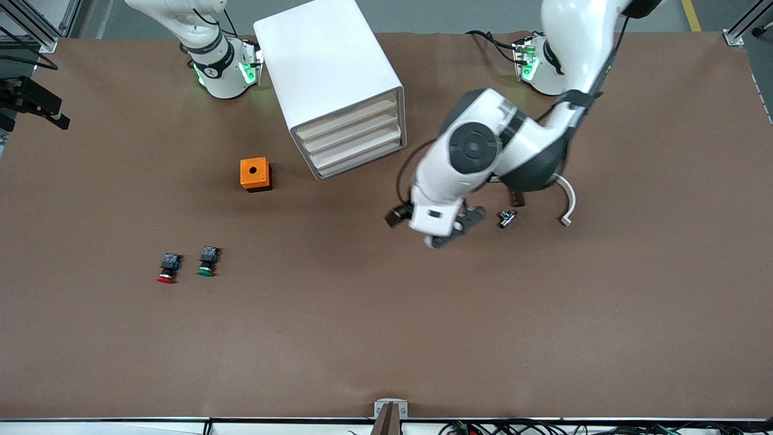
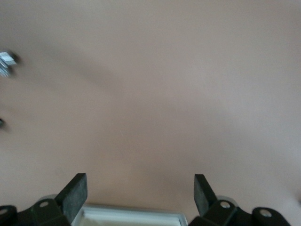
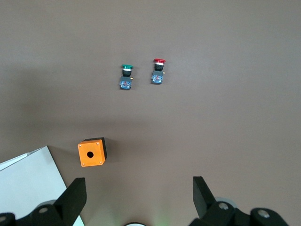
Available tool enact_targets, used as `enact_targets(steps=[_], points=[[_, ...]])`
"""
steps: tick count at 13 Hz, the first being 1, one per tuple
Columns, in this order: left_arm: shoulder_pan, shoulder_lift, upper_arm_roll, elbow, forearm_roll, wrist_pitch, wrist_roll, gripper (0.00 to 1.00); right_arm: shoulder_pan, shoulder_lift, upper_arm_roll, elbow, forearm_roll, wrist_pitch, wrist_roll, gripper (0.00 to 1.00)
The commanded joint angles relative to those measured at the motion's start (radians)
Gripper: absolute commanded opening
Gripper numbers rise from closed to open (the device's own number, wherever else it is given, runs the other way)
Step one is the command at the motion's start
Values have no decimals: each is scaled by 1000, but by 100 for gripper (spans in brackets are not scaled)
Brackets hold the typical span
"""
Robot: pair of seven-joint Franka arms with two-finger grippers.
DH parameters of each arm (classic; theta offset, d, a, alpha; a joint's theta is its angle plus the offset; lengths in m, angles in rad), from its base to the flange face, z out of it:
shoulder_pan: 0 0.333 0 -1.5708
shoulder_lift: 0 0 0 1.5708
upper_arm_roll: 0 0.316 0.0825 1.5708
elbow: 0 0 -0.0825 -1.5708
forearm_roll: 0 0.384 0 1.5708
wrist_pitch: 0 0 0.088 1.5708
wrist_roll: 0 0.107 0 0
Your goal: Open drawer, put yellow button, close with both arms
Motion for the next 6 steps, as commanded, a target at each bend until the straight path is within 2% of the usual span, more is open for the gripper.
enact_targets(steps=[1,4,6], points=[[83,-19,-10,-15,123,-66,-11,100,5,-6,-2,7,19,-10,5,100],[140,-77,-10,-15,322,-126,53,100,0,-6,-7,6,41,-13,7,100],[203,-115,-13,-17,332,-159,173,100,2,-6,-7,6,41,-17,4,100]])
